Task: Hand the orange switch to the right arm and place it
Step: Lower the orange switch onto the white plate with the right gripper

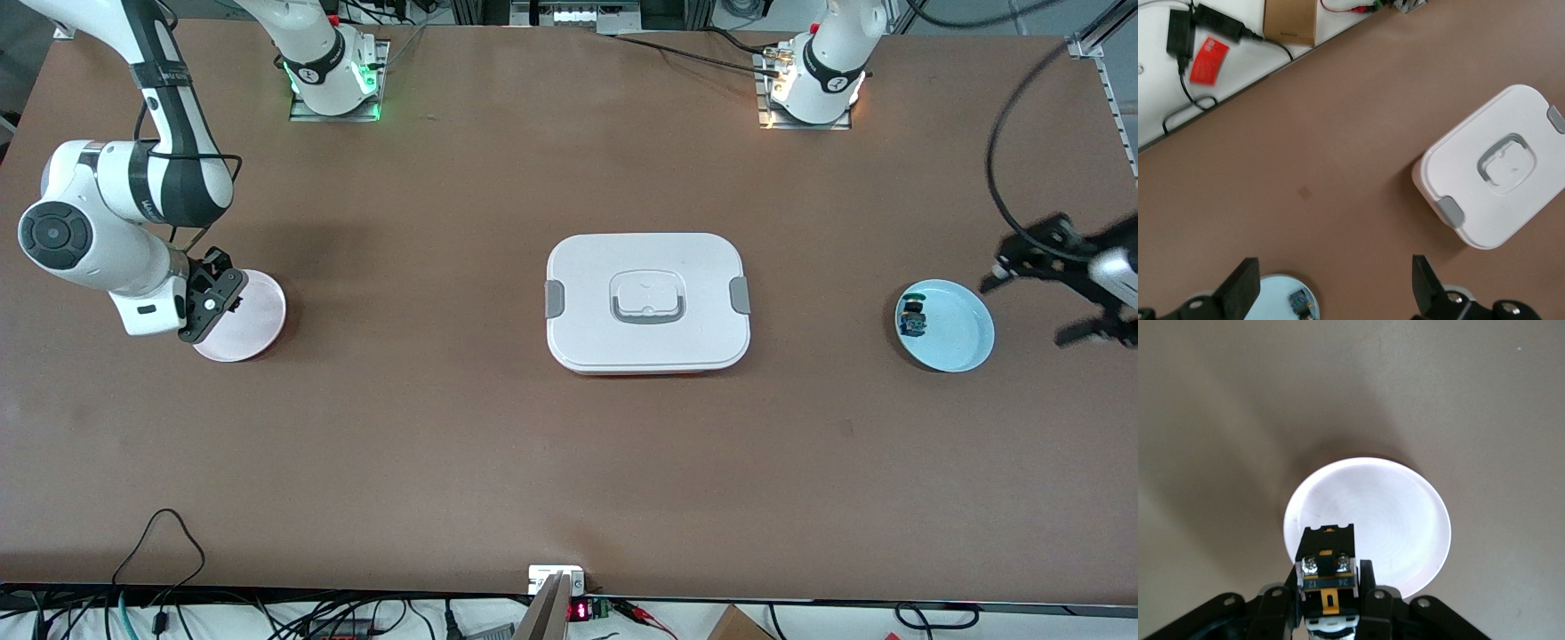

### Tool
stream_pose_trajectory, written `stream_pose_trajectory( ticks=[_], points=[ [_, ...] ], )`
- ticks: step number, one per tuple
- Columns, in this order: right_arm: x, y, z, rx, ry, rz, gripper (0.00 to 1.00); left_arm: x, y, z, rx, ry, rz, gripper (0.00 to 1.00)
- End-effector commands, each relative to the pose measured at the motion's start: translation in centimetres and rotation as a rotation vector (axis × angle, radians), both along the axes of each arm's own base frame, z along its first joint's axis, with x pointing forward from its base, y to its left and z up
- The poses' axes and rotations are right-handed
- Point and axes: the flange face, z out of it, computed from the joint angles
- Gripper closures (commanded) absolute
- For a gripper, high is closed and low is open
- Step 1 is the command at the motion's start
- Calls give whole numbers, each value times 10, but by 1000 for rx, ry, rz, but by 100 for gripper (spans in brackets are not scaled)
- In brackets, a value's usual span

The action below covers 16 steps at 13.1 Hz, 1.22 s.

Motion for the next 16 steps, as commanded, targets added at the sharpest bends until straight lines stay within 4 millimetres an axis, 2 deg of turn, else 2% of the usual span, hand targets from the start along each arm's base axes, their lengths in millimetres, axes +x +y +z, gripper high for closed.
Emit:
stream_pose_trajectory(
  ticks=[1, 4, 6, 9, 10, 11, 12, 16],
  points=[
    [-6, -12, -2, 16, -38, 156, 92, -55, 15, -27, 67, 65, 154, 0],
    [-21, -21, -27, 33, -20, 233, 92, -64, 52, -41, 67, 129, 352, 0],
    [-31, -28, -47, 47, -6, 287, 92, -69, 67, -50, 123, 163, 423, 0],
    [-39, -28, -62, 6, 11, 359, 92, -70, 61, -54, 166, 191, 618, 0],
    [-39, -29, -64, -17, 20, 388, 92, -70, 53, -56, 166, 205, 685, 0],
    [-40, -35, -67, -18, 25, 377, 92, -69, 31, -59, 173, 232, 801, 0],
    [-40, -37, -72, -18, 23, 370, 92, -71, 17, -59, 178, 247, 859, 0],
    [-35, -33, -96, -9, -24, 387, 92, -71, 31, -60, 185, 250, 705, 0]
  ],
)
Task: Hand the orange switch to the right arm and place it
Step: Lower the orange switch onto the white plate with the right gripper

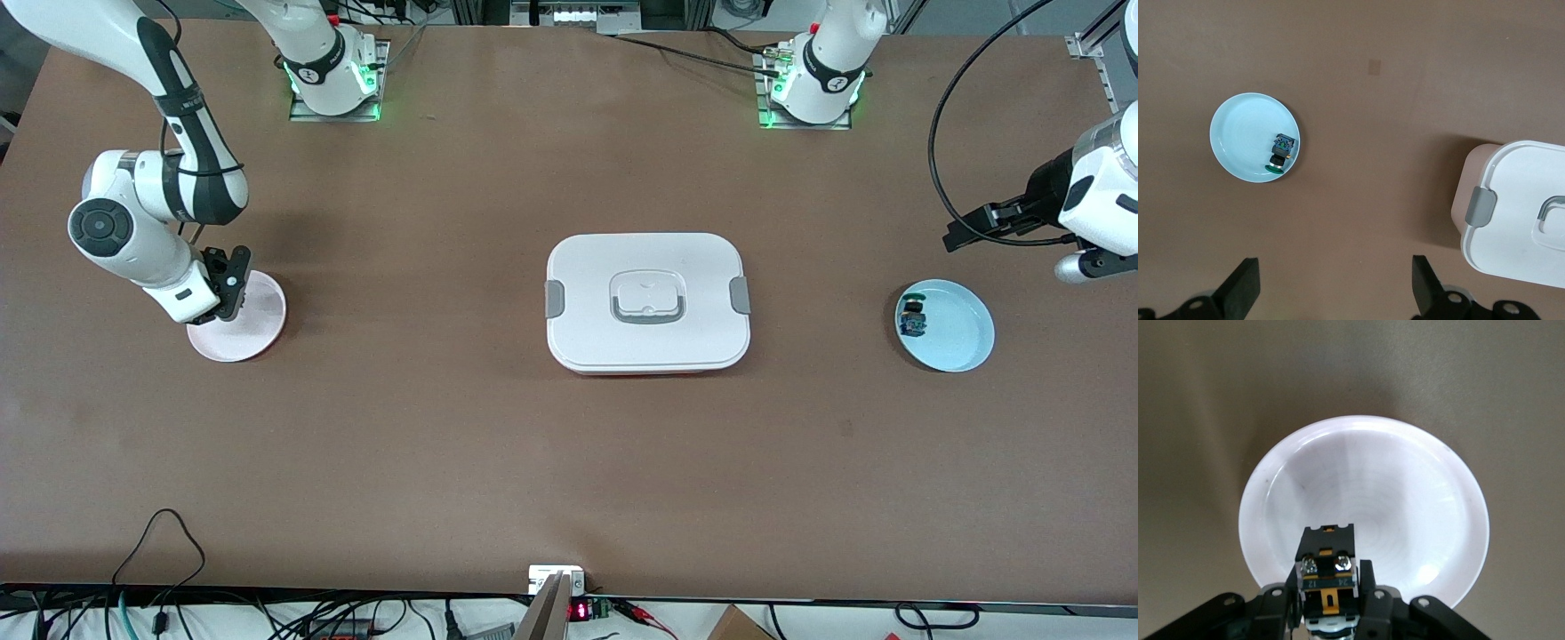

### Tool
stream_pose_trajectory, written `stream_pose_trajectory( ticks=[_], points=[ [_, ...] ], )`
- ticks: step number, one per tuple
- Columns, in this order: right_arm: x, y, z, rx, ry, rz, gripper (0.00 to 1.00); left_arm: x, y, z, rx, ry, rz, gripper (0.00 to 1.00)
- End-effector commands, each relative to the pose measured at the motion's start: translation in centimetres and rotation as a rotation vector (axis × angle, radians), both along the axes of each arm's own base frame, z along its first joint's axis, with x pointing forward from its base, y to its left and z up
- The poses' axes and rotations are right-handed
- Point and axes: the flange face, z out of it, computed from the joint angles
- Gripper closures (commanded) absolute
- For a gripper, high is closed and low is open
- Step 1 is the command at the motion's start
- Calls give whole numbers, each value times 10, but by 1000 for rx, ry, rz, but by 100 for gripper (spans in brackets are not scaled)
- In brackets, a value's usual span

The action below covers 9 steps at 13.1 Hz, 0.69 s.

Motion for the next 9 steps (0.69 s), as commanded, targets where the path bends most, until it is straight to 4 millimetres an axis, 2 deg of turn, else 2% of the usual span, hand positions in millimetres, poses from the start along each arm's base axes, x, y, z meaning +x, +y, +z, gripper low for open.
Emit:
stream_pose_trajectory(
  ticks=[1, 2, 3, 6, 7, 8, 9],
  points=[
    [0, 1, -19, 5, -28, 31, 92, 1, 17, 0, 43, 0, -58, 0],
    [1, 2, -23, 8, -36, 33, 92, 9, 18, 13, 62, -31, -65, 0],
    [-1, 2, -27, 12, -37, 35, 92, 17, 16, 13, 71, -36, -69, 0],
    [-9, -6, -38, 17, -22, 20, 90, 18, 23, 13, 57, -32, -45, 0],
    [-9, -6, -40, 17, -20, 20, 74, 18, 22, 13, 63, -30, -41, 0],
    [-9, -5, -39, 18, -22, 11, 13, 18, 18, 15, 69, -35, -48, 0],
    [-9, -6, -36, 17, -22, 10, 0, 18, 19, 21, 68, -47, -47, 0]
  ],
)
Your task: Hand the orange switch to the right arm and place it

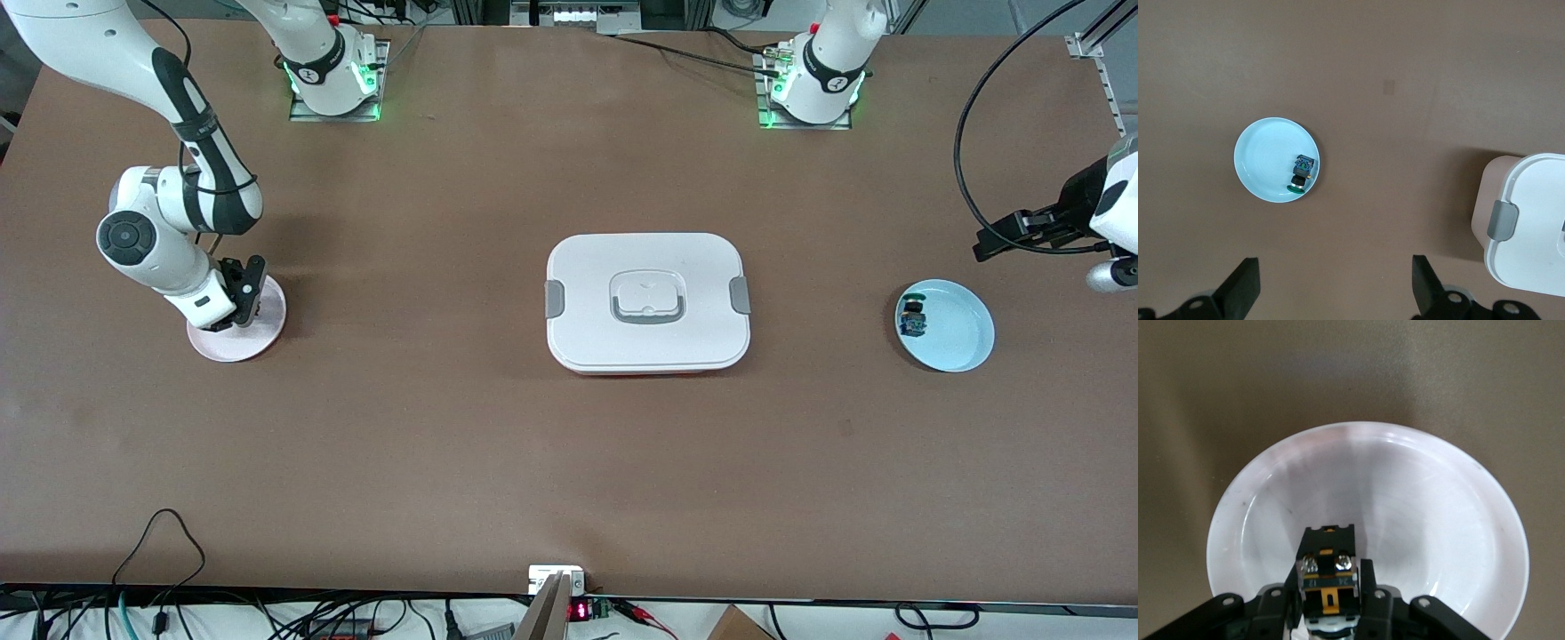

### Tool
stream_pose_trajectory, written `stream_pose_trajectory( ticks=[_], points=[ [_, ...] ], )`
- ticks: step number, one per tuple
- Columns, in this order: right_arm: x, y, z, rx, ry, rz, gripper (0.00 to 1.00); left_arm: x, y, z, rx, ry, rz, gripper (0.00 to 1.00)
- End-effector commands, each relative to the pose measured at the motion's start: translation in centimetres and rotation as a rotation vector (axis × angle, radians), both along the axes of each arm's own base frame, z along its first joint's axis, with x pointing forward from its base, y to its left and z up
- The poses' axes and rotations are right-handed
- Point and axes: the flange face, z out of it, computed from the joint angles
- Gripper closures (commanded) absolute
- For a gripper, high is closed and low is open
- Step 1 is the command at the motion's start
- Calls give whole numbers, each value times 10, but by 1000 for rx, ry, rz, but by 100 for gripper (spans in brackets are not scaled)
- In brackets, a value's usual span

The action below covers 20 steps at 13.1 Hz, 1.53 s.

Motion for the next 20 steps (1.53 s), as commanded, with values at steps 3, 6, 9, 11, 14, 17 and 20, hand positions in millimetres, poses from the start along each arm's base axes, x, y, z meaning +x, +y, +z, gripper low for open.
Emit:
stream_pose_trajectory(
  ticks=[3, 6, 9, 11, 14, 17, 20],
  points=[
    [2, -2, 32, -7, -27, -32, 0, 3, 18, 26, 20, -41, 8, 0],
    [14, 22, 84, -22, -104, -129, 0, 12, 8, 25, 86, -44, -23, 0],
    [36, 47, 144, 60, -2, -539, 0, 13, 16, 23, 82, -41, -28, 0],
    [42, 54, 178, 73, 10, -739, 0, 15, 16, 21, 88, -36, -60, 0],
    [49, 74, 219, 113, 70, -1009, 0, 15, 16, 21, 82, -36, -62, 0],
    [48, 103, 270, 54, 135, -1318, 0, 15, 15, 21, 89, -35, -70, 0],
    [44, 120, 324, -25, 144, -1398, 0, 15, 13, 22, 92, -37, -74, 0]
  ],
)
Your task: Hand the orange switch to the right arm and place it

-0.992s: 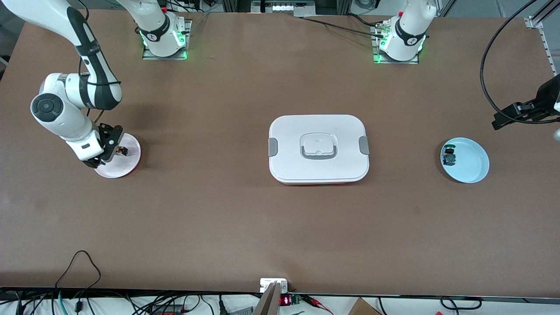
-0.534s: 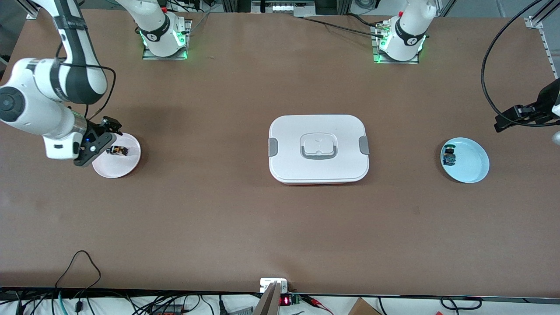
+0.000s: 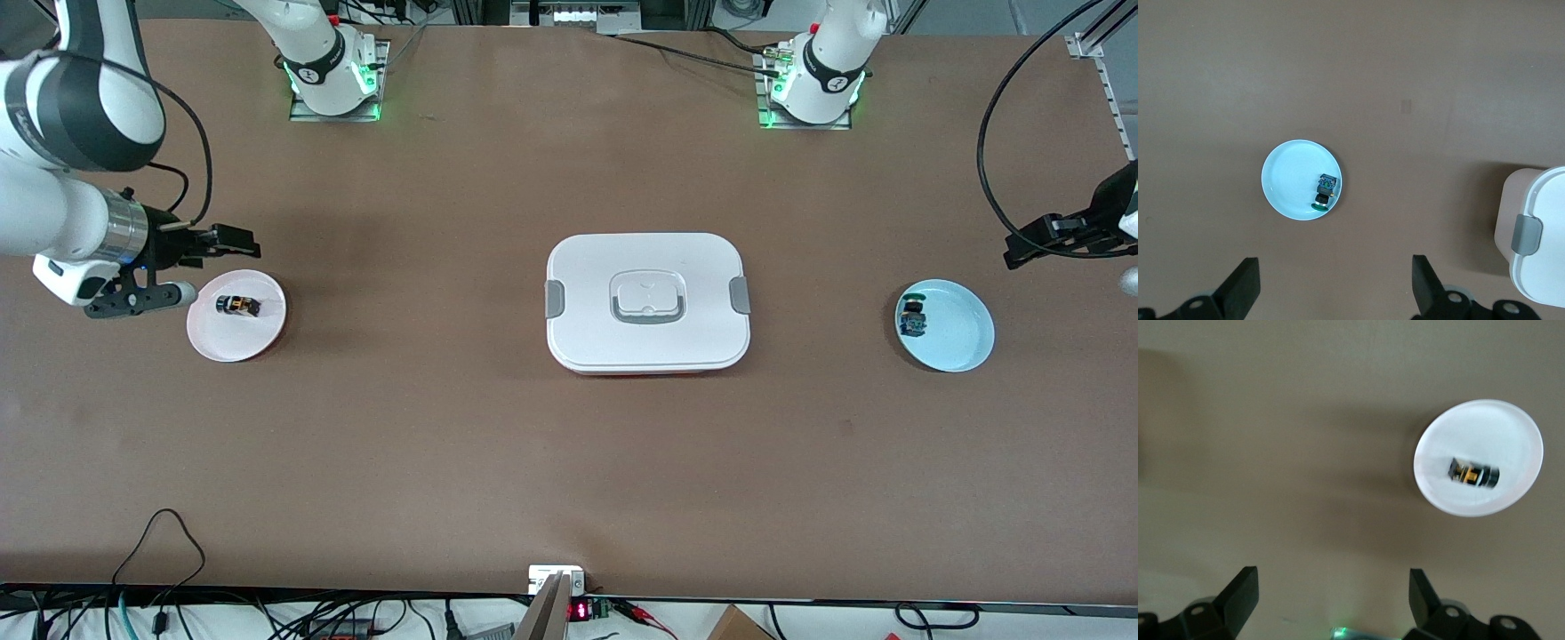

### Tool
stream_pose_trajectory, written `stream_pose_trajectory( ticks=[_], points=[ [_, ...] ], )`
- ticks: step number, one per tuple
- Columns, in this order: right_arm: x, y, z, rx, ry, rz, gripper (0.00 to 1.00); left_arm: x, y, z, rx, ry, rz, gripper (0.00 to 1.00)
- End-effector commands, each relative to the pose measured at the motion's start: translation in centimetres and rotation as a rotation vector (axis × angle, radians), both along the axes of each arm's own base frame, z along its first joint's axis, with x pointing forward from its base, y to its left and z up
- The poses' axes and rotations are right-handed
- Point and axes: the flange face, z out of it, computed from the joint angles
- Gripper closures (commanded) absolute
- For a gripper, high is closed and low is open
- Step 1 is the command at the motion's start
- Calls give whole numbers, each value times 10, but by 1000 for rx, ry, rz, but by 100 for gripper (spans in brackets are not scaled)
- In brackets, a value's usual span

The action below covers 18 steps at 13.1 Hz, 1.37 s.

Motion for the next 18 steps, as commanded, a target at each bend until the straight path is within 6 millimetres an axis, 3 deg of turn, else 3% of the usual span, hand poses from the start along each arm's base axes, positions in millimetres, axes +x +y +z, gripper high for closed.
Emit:
stream_pose_trajectory(
  ticks=[1, 4, 8, 11, 13, 16, 18],
  points=[
    [0, 10, 51, -112, -9, 14, 0, 4, 0, 6, 29, 0, -29, 0],
    [15, -24, 77, -196, -137, -15, 0, 4, 0, 6, 29, 0, -29, 0],
    [22, -57, 78, -181, -189, -97, 0, 4, 0, 6, 29, 0, -29, 0],
    [8, -55, 77, -178, -219, -100, 0, 5, 0, 5, 29, 1, -30, 0],
    [-14, -55, 69, -173, -254, -98, 0, 5, 0, 5, 29, 1, -29, 0],
    [-15, -57, 77, -179, -201, -62, 0, 5, 0, 5, 29, 1, -30, 0],
    [-15, -46, 81, -185, -199, -50, 0, 5, -1, 5, 30, 1, -33, 0]
  ],
)
